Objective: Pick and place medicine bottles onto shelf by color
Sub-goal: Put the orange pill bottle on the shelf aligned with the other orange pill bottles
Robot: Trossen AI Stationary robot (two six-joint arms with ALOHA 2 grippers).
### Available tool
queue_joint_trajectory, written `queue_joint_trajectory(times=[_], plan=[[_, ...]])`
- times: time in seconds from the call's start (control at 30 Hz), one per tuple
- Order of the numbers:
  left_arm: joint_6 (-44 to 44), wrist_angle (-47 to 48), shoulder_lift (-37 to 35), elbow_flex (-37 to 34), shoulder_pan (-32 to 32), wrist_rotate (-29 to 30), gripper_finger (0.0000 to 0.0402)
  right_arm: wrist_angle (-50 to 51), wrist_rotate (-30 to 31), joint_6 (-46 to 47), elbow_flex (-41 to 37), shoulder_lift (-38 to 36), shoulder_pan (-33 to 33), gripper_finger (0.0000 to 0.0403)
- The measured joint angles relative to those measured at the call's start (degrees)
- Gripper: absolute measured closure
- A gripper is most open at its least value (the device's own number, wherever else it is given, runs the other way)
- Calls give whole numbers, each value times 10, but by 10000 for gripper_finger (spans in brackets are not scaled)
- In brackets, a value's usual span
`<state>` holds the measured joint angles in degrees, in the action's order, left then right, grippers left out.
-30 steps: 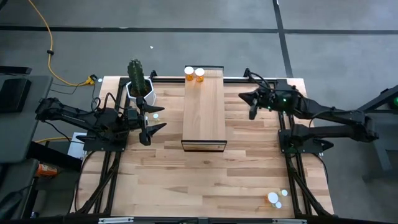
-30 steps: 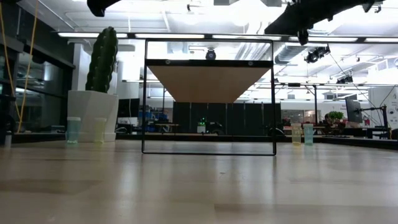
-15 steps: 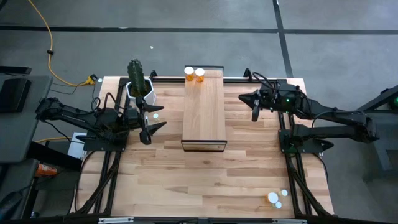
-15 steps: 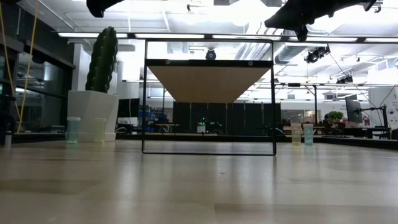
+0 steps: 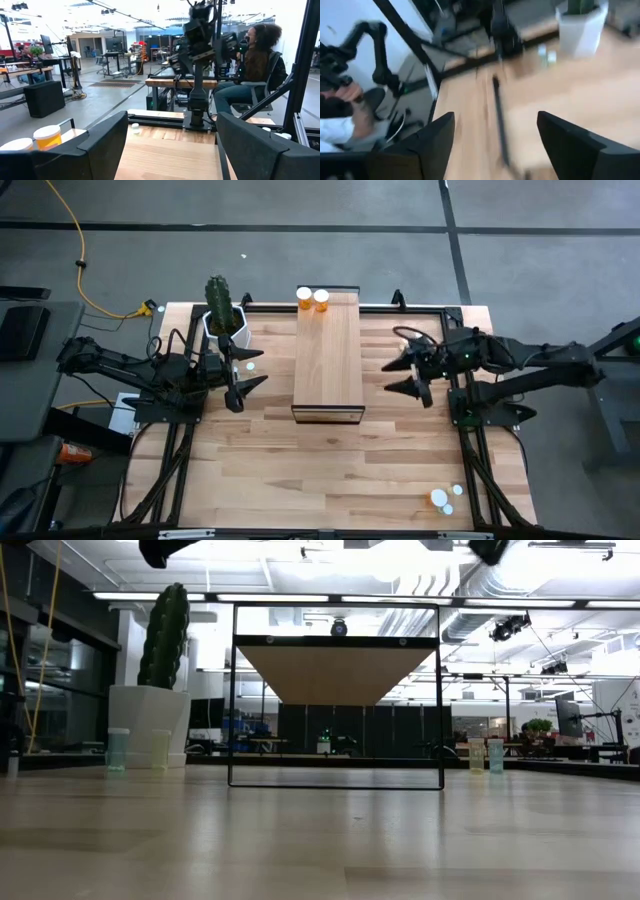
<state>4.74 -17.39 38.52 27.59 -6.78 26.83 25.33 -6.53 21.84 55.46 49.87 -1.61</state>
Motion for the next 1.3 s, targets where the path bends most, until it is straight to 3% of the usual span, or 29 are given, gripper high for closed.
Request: queue_joint_trajectory(times=[0.2,0.3,0.4,0.97,1.3], plan=[[0,0,0,0,0,0,108,331,75,224,120,59,-98,124],[0,0,0,0,0,0,108,495,84,364,147,94,-140,124],[0,0,0,0,0,0,108,585,71,475,145,123,-176,124],[-16,21,1,0,0,-2,108,449,-63,845,123,331,-449,124],[38,-7,1,0,0,-2,108,362,-101,913,123,407,-487,124]])
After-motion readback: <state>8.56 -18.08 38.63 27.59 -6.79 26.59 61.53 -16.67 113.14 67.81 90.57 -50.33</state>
